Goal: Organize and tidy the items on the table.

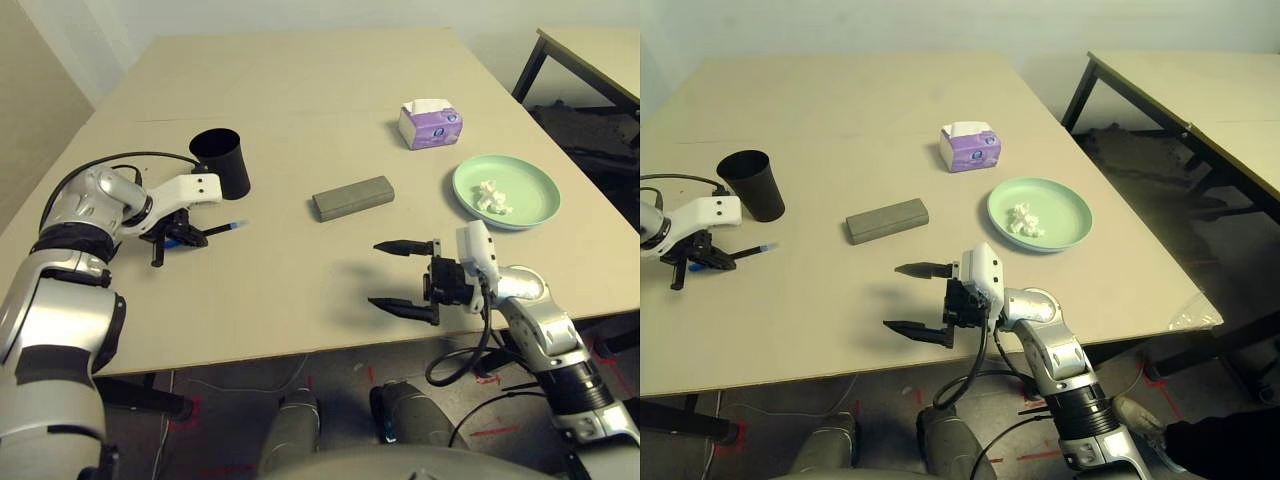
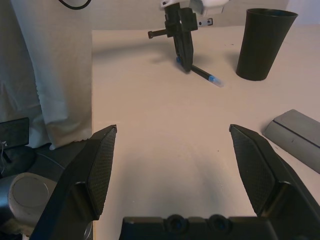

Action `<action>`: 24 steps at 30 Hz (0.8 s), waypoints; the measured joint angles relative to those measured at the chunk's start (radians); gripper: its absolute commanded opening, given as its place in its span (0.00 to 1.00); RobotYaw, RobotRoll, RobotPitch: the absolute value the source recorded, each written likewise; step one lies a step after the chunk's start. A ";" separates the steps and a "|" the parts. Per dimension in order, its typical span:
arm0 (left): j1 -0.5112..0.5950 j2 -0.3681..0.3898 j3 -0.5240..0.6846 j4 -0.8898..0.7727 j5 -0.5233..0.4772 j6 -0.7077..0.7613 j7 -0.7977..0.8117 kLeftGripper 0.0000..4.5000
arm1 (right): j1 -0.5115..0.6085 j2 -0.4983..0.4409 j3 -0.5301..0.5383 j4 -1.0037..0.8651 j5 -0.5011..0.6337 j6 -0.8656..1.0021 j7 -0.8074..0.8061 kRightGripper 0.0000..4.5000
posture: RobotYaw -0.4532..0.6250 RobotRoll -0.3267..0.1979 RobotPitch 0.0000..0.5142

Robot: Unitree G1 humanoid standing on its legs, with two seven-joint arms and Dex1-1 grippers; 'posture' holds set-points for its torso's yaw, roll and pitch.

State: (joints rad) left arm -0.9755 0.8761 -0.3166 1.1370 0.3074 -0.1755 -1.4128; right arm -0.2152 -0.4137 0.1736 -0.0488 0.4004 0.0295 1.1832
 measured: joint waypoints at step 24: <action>-0.026 0.004 -0.005 -0.048 0.048 0.028 0.087 1.00 | -0.014 0.016 0.008 0.012 -0.001 0.000 0.003 1.00 | 0.31 0.62 0.17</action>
State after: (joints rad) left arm -1.0020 0.8801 -0.3218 1.0887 0.3552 -0.1473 -1.3254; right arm -0.2295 -0.3981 0.1818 -0.0371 0.3994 0.0298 1.1864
